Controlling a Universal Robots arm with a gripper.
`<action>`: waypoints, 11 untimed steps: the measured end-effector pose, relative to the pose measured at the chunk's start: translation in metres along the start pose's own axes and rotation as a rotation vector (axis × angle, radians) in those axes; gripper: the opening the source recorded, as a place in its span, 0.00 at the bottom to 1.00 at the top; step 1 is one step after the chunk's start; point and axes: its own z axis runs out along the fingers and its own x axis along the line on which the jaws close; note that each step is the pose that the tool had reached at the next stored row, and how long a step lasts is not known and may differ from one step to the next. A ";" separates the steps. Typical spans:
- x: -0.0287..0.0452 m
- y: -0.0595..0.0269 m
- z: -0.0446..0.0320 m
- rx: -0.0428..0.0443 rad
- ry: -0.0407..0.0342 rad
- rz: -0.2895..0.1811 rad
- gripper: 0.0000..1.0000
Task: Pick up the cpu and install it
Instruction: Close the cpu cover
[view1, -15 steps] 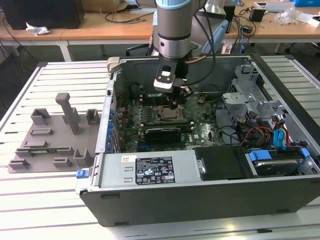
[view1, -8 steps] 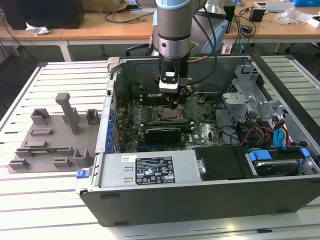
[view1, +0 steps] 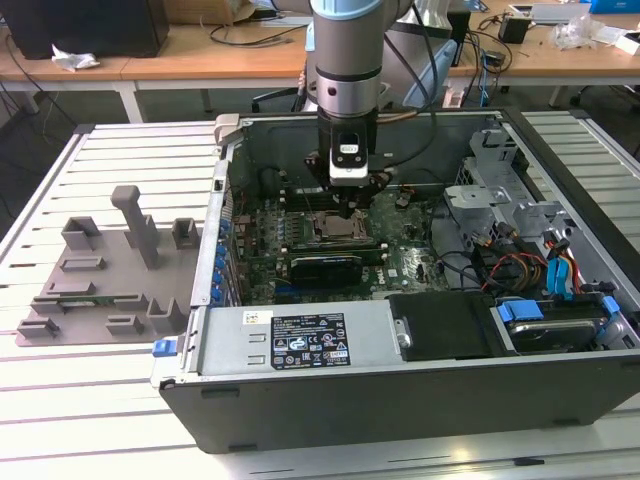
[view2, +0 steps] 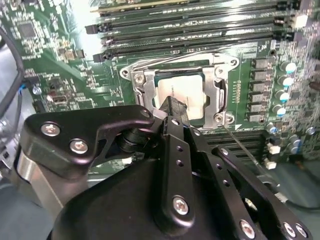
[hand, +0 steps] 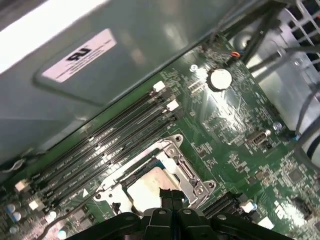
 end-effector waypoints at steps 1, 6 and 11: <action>0.0000 0.0000 0.0000 -0.0007 0.0002 -0.015 0.11; 0.0001 0.0000 0.0006 -0.0060 0.0012 -0.129 0.11; 0.0003 -0.0002 0.0022 -0.0112 0.0018 -0.264 0.11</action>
